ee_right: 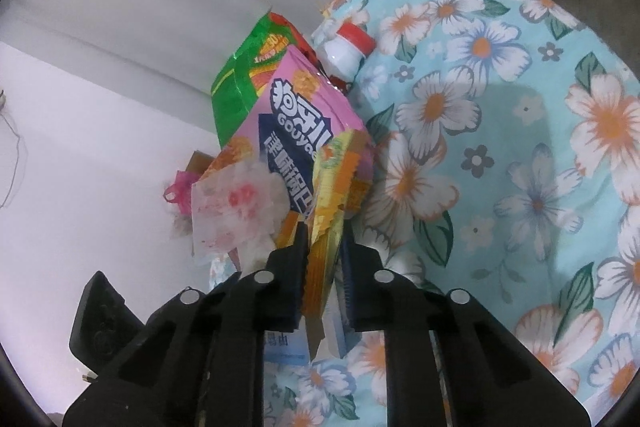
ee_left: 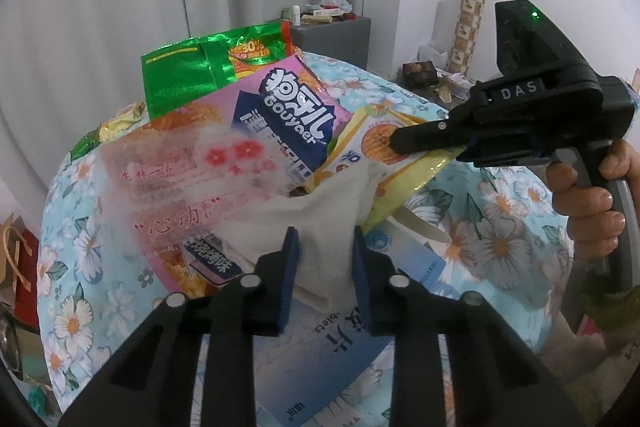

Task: Collect trash
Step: 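Grasp the white tissue with the left tool while the right tool grasps the yellow snack wrapper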

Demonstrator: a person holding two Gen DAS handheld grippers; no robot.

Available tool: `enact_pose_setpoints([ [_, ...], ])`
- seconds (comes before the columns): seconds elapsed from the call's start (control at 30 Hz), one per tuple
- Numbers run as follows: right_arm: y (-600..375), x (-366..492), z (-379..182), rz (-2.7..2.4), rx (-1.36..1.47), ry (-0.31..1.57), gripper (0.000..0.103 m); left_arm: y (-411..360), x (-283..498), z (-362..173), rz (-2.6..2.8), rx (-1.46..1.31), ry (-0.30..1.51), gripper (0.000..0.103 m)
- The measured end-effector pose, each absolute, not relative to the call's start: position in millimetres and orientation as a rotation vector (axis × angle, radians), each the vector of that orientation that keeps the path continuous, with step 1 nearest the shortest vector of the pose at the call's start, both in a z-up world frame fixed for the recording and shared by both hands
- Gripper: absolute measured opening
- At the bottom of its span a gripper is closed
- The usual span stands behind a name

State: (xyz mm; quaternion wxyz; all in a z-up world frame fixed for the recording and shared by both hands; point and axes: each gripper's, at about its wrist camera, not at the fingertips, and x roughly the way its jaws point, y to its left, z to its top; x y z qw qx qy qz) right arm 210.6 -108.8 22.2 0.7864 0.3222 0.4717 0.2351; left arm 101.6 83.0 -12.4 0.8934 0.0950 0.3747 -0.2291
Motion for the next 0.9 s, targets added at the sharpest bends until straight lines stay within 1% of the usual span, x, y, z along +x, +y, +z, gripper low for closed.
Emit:
enact_pose_setpoints([
  [0.1, -116.0, 204.6, 29.6, 0.505, 0.69, 1.0, 0.01, 84.2, 100.9, -9.3, -0.478, 0.188, 0.77, 0.013],
  [0.3, -121.3, 198.0, 42.7, 0.492, 0.675, 0.96, 0.009, 89.8, 99.2, -0.6, -0.473, 0.152, 0.754, 0.008],
  [0.9, -145.9, 174.1, 68.3, 0.457, 0.68, 0.862, 0.008, 109.7, 98.0, 61.6, -0.562, -0.087, 0.64, 0.007],
])
